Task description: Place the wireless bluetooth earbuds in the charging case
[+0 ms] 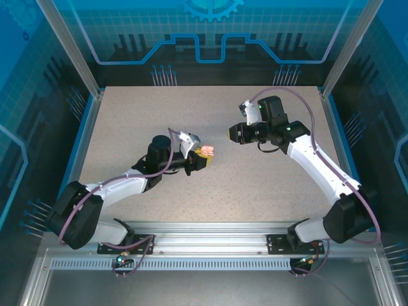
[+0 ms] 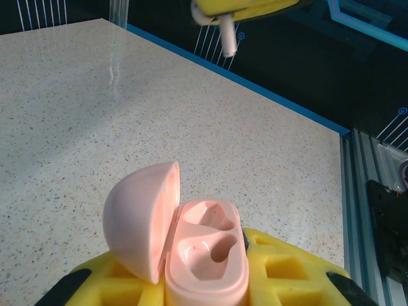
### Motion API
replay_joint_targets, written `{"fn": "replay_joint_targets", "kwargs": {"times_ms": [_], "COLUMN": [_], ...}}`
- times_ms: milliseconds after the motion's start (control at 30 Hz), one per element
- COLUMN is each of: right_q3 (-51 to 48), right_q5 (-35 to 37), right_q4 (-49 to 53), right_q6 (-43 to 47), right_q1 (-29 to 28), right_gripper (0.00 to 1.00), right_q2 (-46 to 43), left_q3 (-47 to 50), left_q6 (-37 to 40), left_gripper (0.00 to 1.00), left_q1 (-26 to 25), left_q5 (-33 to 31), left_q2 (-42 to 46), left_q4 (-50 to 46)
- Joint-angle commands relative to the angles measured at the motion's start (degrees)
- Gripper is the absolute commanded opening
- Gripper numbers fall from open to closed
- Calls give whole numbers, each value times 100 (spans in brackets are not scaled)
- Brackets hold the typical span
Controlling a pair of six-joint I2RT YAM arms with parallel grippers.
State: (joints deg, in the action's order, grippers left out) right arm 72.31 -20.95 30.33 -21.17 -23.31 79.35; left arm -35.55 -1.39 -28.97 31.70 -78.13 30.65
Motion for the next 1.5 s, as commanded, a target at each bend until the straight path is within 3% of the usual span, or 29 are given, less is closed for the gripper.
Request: {"fn": "replay_joint_targets", "kwargs": {"times_ms": [0, 667, 1467], "right_q3": [-84, -660, -788], "right_q5": [-92, 1132, 2095], "right_q4": [-308, -1503, -1710], "right_q6": [-254, -522, -603], "right_q1": [-244, -1304, -1595], "right_gripper": [20, 19, 18], "right_q2": [-286, -1101, -1159], "left_q3": [-214, -826, -941], "left_q6": [147, 139, -127], "left_gripper": [12, 12, 13], "left_q1": [1, -249, -354], "left_q5": [25, -103, -217], "left_q2": [-44, 12, 184], "left_q4": [342, 452, 449]}}
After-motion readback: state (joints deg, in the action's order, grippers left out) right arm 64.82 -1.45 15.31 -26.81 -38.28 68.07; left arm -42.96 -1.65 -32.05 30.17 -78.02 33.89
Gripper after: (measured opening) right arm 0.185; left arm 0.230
